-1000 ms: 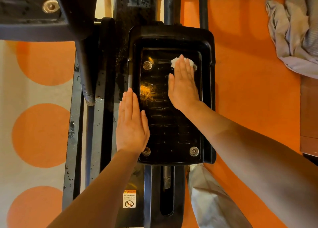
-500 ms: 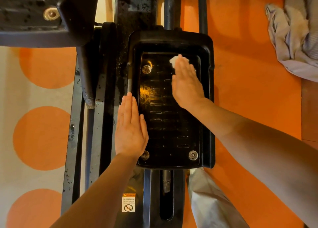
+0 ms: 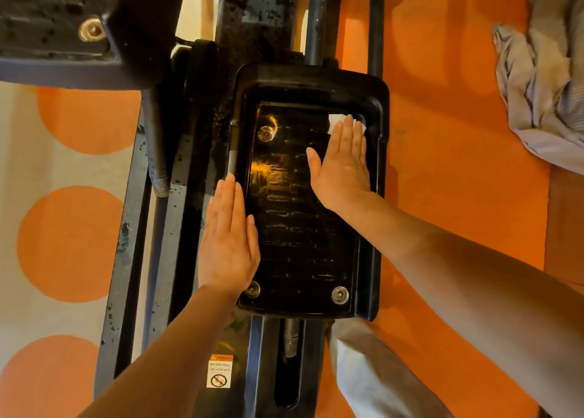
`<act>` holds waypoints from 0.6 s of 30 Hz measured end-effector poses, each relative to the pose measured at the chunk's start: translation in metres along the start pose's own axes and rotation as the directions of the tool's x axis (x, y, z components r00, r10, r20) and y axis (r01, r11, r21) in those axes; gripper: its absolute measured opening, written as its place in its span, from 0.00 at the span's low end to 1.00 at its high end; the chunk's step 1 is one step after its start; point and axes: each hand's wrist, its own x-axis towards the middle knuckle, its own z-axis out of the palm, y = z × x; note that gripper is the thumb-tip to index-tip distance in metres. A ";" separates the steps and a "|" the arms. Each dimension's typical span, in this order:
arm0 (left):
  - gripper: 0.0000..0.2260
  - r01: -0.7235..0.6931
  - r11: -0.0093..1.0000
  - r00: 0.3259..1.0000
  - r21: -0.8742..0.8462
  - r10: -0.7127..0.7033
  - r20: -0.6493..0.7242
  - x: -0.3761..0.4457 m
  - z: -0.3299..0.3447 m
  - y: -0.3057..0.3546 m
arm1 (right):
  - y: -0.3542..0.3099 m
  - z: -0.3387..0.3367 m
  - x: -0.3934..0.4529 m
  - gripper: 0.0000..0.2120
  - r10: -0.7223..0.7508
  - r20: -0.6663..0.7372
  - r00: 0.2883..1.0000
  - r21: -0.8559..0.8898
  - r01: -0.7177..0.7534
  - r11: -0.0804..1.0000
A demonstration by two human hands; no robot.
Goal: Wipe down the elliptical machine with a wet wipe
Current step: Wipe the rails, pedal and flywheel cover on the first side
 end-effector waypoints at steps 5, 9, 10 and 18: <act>0.25 -0.007 0.998 1.000 0.067 0.006 0.019 0.000 -0.001 0.001 | 0.010 0.003 -0.053 0.31 -0.188 0.096 0.978 0.031 0.186 0.982; 0.25 0.002 0.996 1.000 0.084 -0.003 0.020 0.001 -0.003 0.004 | 0.030 0.005 -0.057 0.27 -0.429 0.092 0.898 0.094 0.421 0.902; 0.25 -0.001 0.995 1.000 0.097 -0.001 0.021 0.001 -0.003 0.004 | 0.034 0.002 -0.053 0.28 -0.467 0.088 0.880 0.085 0.461 0.883; 0.28 0.007 0.990 0.997 0.141 -0.019 0.079 -0.004 -0.011 0.011 | 0.045 -0.031 -0.028 0.30 -0.653 0.166 0.739 -0.127 0.673 0.729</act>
